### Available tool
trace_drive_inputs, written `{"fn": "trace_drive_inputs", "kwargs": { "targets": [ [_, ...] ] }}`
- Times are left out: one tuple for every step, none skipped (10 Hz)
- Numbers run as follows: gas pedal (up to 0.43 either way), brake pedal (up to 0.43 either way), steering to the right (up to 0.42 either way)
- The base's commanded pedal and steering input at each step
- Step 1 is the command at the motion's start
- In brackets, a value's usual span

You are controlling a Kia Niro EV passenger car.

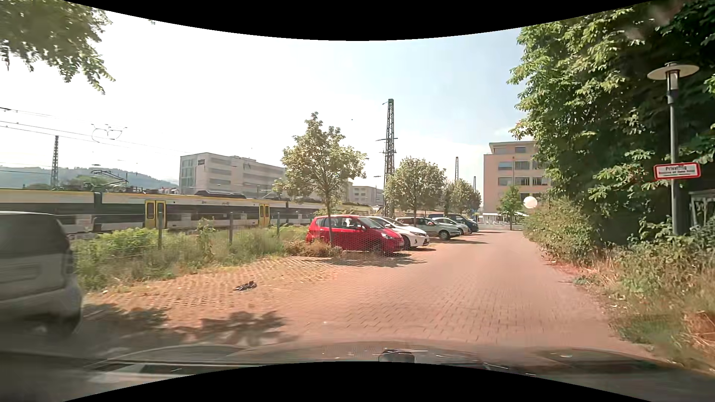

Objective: Follow the waypoints while adhering to traffic rules and regulations

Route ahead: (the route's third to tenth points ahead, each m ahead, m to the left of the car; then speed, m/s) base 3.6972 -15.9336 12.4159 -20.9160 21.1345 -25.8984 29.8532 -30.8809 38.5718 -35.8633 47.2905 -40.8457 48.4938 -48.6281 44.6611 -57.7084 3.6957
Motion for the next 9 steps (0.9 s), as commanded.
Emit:
{"fn": "trace_drive_inputs", "kwargs": {
  "targets": [
    [0.047,0.000,0.190],
    [0.047,0.000,0.195],
    [0.047,0.000,0.198],
    [0.047,0.000,0.199],
    [0.047,0.000,0.200],
    [0.047,0.000,0.201],
    [0.047,0.000,0.200],
    [0.059,0.000,0.200],
    [0.079,0.000,0.200]
  ]
}}
